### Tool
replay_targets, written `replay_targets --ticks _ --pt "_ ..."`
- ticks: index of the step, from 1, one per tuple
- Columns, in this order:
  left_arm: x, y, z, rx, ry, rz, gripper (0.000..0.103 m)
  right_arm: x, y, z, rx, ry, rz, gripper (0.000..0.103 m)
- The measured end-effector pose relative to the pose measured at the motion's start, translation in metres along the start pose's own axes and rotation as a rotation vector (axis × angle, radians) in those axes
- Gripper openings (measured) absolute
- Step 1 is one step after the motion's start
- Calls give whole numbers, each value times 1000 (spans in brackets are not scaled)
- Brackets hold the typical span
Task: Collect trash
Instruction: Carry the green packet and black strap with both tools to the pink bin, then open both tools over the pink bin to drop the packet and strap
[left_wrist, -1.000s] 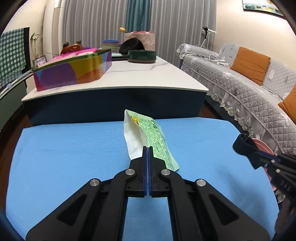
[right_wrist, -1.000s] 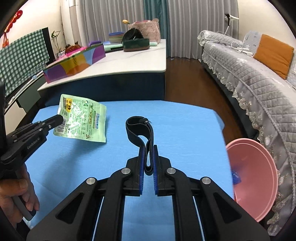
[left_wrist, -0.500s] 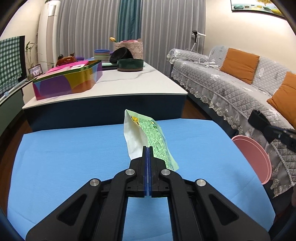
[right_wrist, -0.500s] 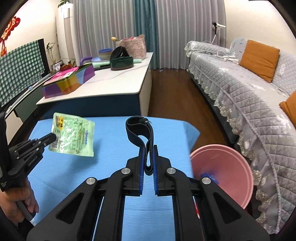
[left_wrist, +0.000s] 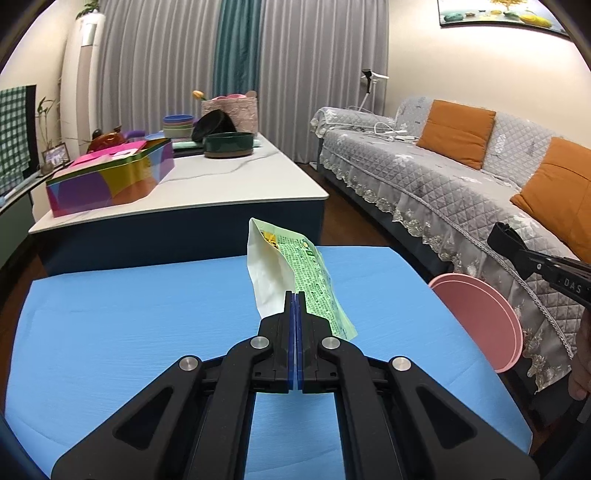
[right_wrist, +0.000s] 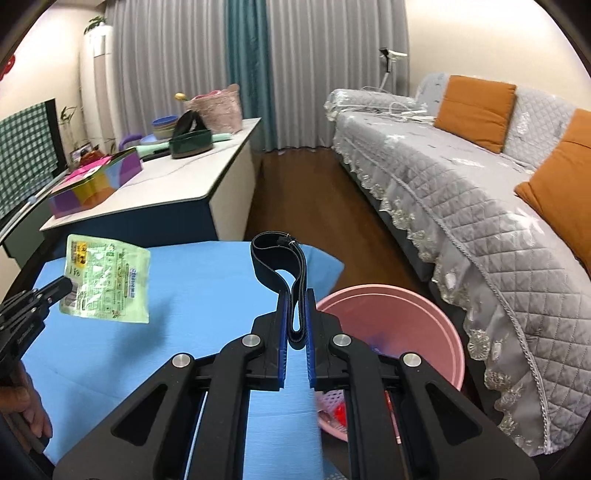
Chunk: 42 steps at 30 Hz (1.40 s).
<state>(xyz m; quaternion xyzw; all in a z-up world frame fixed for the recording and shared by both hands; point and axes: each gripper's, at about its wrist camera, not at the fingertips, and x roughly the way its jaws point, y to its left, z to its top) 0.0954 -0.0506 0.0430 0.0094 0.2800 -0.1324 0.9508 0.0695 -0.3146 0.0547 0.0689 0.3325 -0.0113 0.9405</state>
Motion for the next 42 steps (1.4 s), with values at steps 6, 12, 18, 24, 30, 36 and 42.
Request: replay_targets --ticks 6,12,18,24,30,36,42 --pt "5 -24 1 21 -2 -31 0 -1 -25 0 38 -16 -38 9" --pt "13 -50 1 40 11 -78 0 3 -49 -1 82 -12 -68 9" --pt "21 -80 3 75 20 -118 0 1 -71 -2 109 -24 -103 9" --pt "32 -112 8 103 28 -160 0 4 -99 -4 163 -18 -134 9" --pt "46 -146 16 135 29 -210 0 10 -110 -5 178 -6 -144 9" --pt "64 -185 20 197 42 -257 0 14 -112 -4 160 -10 -164 9" --pt "82 -210 19 227 61 -286 0 18 -123 -5 185 -4 -173 9"
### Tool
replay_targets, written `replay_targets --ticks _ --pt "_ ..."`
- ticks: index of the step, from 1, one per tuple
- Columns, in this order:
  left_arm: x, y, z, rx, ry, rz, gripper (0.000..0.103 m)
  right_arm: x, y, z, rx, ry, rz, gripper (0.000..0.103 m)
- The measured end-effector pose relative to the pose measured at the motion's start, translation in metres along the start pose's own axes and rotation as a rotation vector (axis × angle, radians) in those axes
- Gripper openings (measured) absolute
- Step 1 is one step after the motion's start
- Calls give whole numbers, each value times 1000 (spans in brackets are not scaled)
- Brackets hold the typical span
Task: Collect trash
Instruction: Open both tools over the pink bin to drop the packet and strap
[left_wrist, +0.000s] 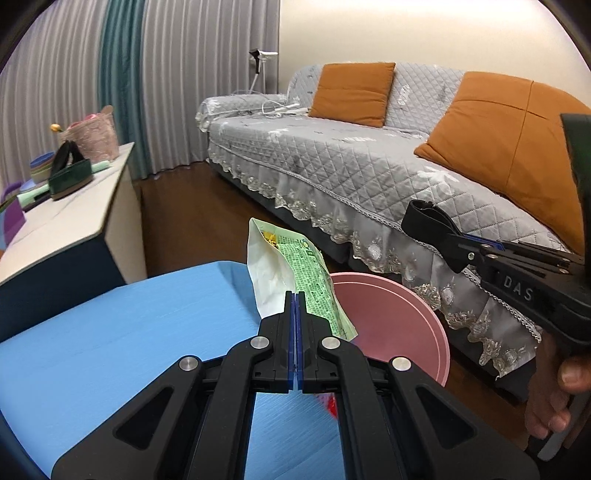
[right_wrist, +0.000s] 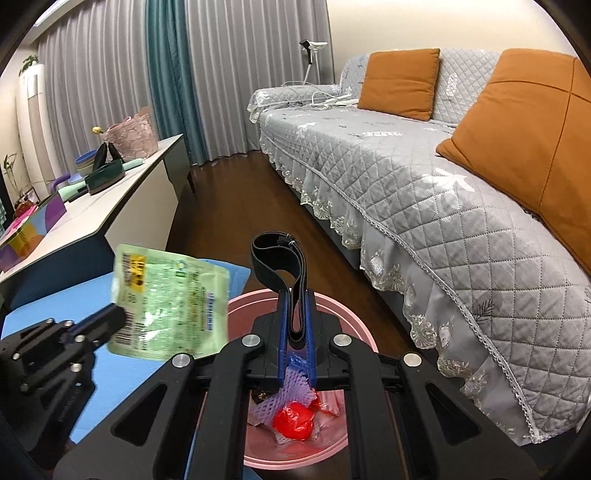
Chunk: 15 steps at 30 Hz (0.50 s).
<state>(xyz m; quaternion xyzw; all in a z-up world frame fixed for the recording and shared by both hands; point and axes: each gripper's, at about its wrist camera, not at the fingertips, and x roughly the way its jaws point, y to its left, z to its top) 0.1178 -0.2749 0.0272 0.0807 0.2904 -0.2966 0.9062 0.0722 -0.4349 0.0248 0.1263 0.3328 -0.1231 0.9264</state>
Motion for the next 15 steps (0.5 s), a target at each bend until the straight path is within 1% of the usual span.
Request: replay_targets --ticks 5,6,8,9,10,11,12,13,15 --pt "16 -10 0 6 19 -15 0 6 -4 0 8 9 -8 10" --pt "19 -12 -1 10 22 -17 0 8 -5 0 12 12 -9 13" --pt "24 -14 -2 18 38 -25 1 9 -6 -1 15 15 -20 15" --pt "27 -14 -2 19 53 -30 1 11 -7 -1 16 19 -32 22" --pt "31 -13 -4 14 71 -32 2 11 -7 -1 19 21 -41 41" --pt "32 -10 -4 5 82 -35 4 11 -8 -1 24 19 -57 52" --pt "32 -7 -4 -8 86 -35 14 11 -9 -1 28 15 -67 67" --pt "29 -3 -6 -28 79 -36 25 9 -10 -1 32 9 -71 68" --pt "23 4 -9 -49 72 -30 31 8 -9 0 34 6 -65 69"
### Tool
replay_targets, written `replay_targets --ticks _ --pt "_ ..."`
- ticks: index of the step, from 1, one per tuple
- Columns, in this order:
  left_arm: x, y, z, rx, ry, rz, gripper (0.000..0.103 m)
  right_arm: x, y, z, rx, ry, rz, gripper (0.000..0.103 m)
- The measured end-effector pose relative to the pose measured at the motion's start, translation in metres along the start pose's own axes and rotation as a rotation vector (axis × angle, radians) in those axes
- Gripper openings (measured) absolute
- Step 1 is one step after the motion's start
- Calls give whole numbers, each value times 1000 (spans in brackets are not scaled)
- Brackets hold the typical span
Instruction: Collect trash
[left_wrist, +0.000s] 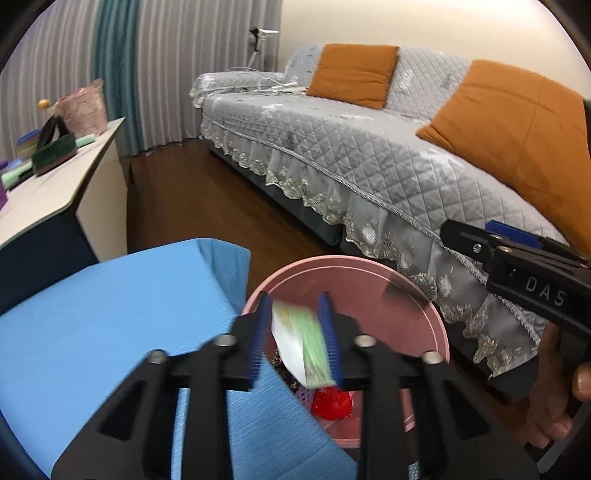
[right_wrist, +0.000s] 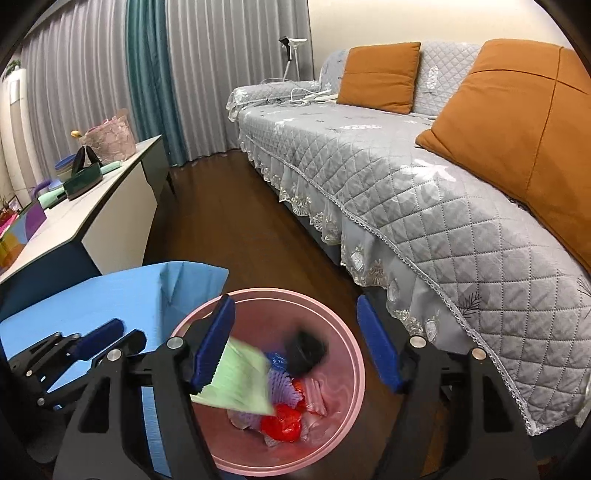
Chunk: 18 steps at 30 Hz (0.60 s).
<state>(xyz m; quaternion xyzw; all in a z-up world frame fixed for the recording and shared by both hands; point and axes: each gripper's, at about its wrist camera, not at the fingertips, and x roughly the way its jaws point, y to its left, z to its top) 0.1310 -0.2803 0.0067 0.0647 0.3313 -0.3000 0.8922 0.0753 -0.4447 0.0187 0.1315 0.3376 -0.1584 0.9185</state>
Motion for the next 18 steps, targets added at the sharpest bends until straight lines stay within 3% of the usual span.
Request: replay_targets --ticks 3,5,7,13,18 --pt "-12 7 -3 -9 -8 4 31 -3 4 -1 -11 -9 -1 82" --pt "-26 11 -5 -9 -23 12 38 -7 8 -1 -21 -20 -1 90" --pt "-42 16 -8 -20 -47 11 53 -13 12 -1 -23 -29 7 97" --pt "-108 32 -20 -61 -128 45 83 -40 27 -8 -42 -50 36 98" --pt "-164 45 -35 -110 -189 106 93 -74 47 -16 -89 -76 73 98"
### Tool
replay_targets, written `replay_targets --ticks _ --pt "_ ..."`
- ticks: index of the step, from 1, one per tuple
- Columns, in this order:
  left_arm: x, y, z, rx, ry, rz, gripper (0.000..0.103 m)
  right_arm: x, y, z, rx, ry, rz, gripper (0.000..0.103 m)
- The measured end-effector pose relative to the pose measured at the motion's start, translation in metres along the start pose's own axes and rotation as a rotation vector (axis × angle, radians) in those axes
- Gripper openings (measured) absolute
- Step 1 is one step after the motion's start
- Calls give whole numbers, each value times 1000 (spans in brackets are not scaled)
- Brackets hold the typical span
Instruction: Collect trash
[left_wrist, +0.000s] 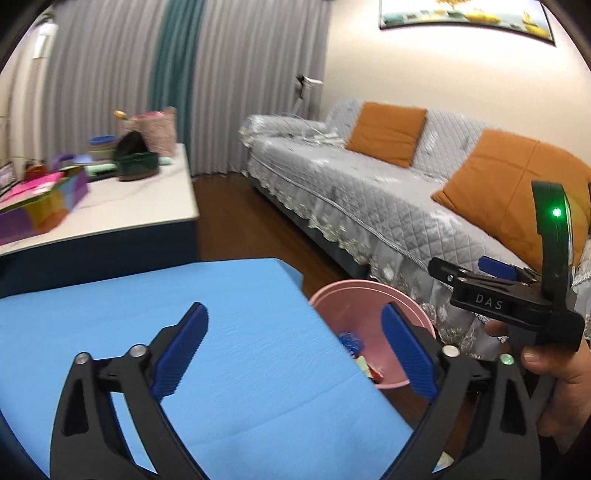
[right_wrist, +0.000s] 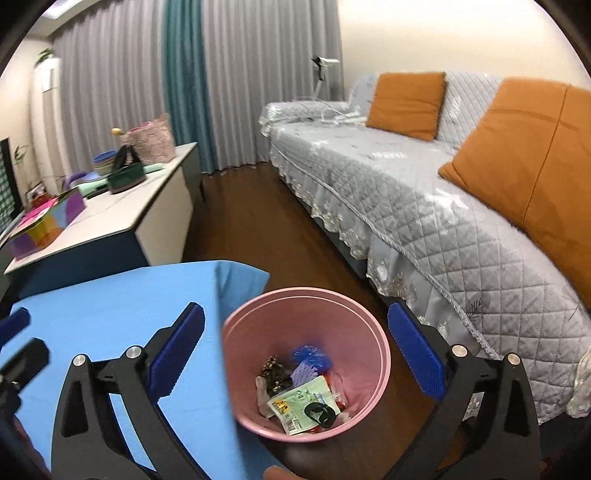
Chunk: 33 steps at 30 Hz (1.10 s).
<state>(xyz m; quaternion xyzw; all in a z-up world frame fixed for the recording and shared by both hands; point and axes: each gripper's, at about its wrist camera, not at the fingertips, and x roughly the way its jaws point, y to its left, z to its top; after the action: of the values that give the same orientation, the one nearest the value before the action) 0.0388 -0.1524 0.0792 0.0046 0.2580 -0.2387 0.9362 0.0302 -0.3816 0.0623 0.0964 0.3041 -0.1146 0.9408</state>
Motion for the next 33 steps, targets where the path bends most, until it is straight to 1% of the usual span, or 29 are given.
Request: replay_targets --ticks 3,5,9,11,14,15,18,21,25,28,33 --pt "-31 12 -7 -27 -29 26 94 -27 12 -6 2 -23 23 98" --pt "-50 20 -14 -44 -44 59 94 -43 21 -15 5 -24 39 98" --pt "-83 32 -32 -79 -47 107 94 -69 42 -36 -24 -12 65 98" --pt "-100 34 -47 -75 -49 142 94 -81 54 -45 -52 -16 74 98" --pt "-121 33 -70 -39 -48 203 94 -100 73 -61 -108 -32 94 98" --pt "-126 34 -74 -37 -43 220 94 -106 78 -67 -118 -34 96 98" --pt "-139 43 -88 -78 -20 263 94 -120 88 -82 -121 -27 103 98" --pt "-152 52 -102 -98 8 311 94 -131 94 -96 -133 -29 94 98" --pt "-163 67 -110 -148 11 367 94 -138 98 -107 -123 -2 110 98" --pt "-162 81 -112 -185 20 408 94 -136 106 -113 -145 6 109 98" --pt "-155 86 -116 -181 40 428 94 -128 114 -117 -162 21 106 98"
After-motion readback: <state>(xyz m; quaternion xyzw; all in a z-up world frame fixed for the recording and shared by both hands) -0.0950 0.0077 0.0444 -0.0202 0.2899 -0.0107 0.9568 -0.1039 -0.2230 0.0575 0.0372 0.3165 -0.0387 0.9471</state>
